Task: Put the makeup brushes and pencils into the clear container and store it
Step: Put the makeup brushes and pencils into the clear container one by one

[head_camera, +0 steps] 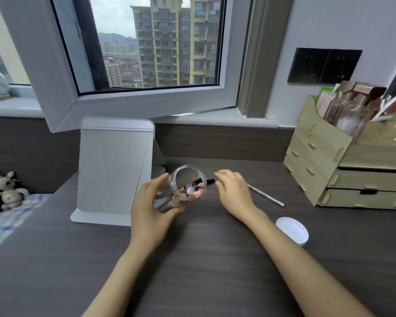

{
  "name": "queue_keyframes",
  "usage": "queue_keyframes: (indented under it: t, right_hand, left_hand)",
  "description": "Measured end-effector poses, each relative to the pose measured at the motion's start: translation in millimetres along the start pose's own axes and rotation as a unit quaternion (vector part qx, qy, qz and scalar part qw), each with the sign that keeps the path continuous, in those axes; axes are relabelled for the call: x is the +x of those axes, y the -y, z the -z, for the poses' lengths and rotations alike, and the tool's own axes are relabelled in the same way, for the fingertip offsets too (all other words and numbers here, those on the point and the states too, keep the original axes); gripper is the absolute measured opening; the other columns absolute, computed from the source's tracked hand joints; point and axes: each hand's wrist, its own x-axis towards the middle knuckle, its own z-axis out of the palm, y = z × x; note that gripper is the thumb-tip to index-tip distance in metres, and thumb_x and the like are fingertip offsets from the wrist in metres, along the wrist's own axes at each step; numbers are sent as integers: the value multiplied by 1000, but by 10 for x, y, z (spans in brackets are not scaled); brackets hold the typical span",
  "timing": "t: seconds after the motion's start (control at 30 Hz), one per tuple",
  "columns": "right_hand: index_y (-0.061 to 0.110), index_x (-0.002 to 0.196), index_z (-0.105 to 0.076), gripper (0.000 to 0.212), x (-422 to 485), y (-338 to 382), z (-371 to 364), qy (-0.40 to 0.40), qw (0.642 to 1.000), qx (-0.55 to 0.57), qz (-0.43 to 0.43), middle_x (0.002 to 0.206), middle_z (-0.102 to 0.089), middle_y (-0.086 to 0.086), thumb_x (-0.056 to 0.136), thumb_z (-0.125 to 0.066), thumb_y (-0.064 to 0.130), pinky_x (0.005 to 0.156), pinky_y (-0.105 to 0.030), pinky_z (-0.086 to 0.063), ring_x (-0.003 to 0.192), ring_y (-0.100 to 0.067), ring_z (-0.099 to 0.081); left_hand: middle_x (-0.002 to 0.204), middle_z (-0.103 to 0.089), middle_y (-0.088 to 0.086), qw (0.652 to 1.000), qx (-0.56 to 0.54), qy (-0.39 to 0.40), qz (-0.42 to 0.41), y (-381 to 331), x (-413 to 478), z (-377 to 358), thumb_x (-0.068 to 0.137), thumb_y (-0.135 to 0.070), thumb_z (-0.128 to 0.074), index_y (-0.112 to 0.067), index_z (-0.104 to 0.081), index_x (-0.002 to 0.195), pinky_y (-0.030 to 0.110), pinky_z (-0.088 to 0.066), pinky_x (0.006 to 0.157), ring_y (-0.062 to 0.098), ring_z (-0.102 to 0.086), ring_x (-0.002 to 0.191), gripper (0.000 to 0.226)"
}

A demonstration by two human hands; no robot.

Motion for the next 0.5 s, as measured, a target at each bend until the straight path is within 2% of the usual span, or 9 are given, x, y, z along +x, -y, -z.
queue_keyframes:
  t: [0.03,0.1,0.2,0.3,0.4,0.43,0.5]
  right_hand:
    - [3,126,-54,34,73,-33,-128,50,998,-40,6,133,-54,-12,93,-47,11,98,-38,-39,116,-35,-48]
    - [7,133,-44,40,202,-56,-299,105,989,-105,21,142,-45,-8,94,-46,15,101,-40,-37,125,-31,-39]
    - [10,123,-52,31,320,-14,-375,131,970,-200,43,130,-51,-9,96,-42,21,92,-40,-37,117,-31,-43]
    - [9,112,-58,27,289,-27,-351,127,970,-203,44,119,-54,-10,95,-45,25,86,-39,-39,111,-31,-46]
    - [11,105,-63,24,168,-81,-226,58,991,-120,16,110,-61,-10,93,-50,27,80,-36,-40,104,-30,-52]
    - [10,103,-66,22,117,-83,-130,6,998,-59,-14,105,-64,-11,92,-53,24,78,-34,-40,100,-31,-55]
    - [6,95,-69,15,-11,-80,134,-106,990,75,-57,94,-68,-14,90,-57,14,72,-28,-40,88,-31,-61]
  left_hand:
    - [112,-56,-14,1000,-12,-2,7,-5,-3,4,60,-9,-82,-37,-51,117,6,-36,78,-8,-49,97,70]
    - [111,-55,-16,1000,-13,0,3,4,-1,7,59,-9,-82,-42,-49,115,5,-36,79,-8,-50,97,73]
    - [113,-57,-8,1000,20,9,-17,58,17,-18,58,-12,-85,-32,-53,119,20,-43,84,4,-53,99,72]
    - [115,-57,-6,999,34,12,-33,104,28,-42,57,-12,-85,-31,-52,122,21,-43,85,11,-54,101,75]
    - [115,-54,-10,998,51,9,-45,118,31,-51,58,-13,-85,-33,-51,123,13,-39,85,8,-53,101,76]
    - [116,-53,-10,997,57,9,-51,123,33,-55,58,-13,-85,-31,-52,123,14,-39,85,9,-53,101,75]
    - [116,-52,-10,996,71,10,-60,138,29,-66,58,-14,-85,-29,-52,124,18,-40,85,14,-54,101,75]
